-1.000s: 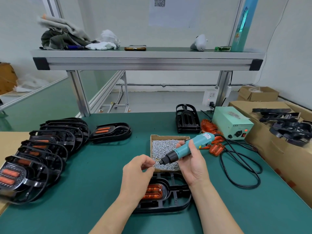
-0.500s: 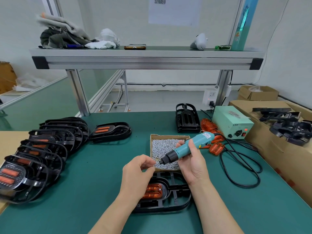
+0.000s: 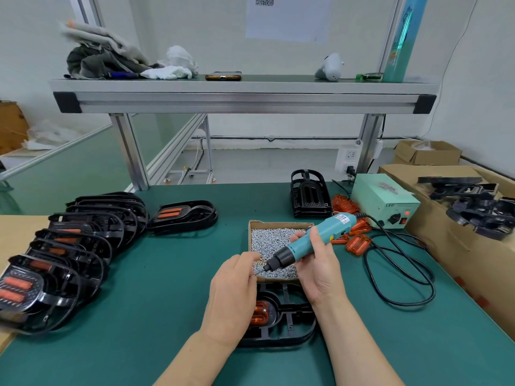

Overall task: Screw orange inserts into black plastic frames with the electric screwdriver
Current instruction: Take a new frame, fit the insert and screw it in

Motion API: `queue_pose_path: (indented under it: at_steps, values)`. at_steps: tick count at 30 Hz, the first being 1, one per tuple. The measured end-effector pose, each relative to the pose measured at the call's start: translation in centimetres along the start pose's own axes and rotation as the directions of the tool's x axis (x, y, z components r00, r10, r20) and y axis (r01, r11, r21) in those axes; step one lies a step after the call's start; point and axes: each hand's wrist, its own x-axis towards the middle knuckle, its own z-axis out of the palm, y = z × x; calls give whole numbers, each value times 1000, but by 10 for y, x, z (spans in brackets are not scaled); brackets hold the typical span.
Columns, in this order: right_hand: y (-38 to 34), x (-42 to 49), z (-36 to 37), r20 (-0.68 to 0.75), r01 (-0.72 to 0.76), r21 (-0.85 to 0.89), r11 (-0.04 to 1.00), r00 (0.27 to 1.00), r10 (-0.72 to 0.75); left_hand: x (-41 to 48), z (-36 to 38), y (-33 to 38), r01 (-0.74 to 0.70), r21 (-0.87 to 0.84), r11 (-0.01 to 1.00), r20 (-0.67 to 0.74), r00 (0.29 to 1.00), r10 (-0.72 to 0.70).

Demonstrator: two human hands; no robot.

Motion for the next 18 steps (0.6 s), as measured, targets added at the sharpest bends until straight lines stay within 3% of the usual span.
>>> queue_pose_path:
  at_steps: [4,6,8,10,13,18]
  values:
    - [-2,-1,1,-2,-4,-1,1000,1000,4,5,-6,1,285,-277,918,63,958,-279]
    - [-2,-1,2,14,0,-7,1000,1000,0,7,-7,-2,343,-335,877,90,939,-333]
    - [-1,-1,3,23,6,-36,999,1000,-5,4,-7,-2,265,-263,928,65,964,-257]
    - [-1,-1,3,18,7,-52,999,1000,-6,0,-6,-3,47,-100,994,4,999,-46]
    - [-1,-1,2,-6,0,-43,999,1000,0,-2,0,-6,-150,60,987,-26,988,152]
    - [0,2,1,-43,1,-10,1000,999,-2,-2,-1,-7,12,-116,993,-23,1000,-14]
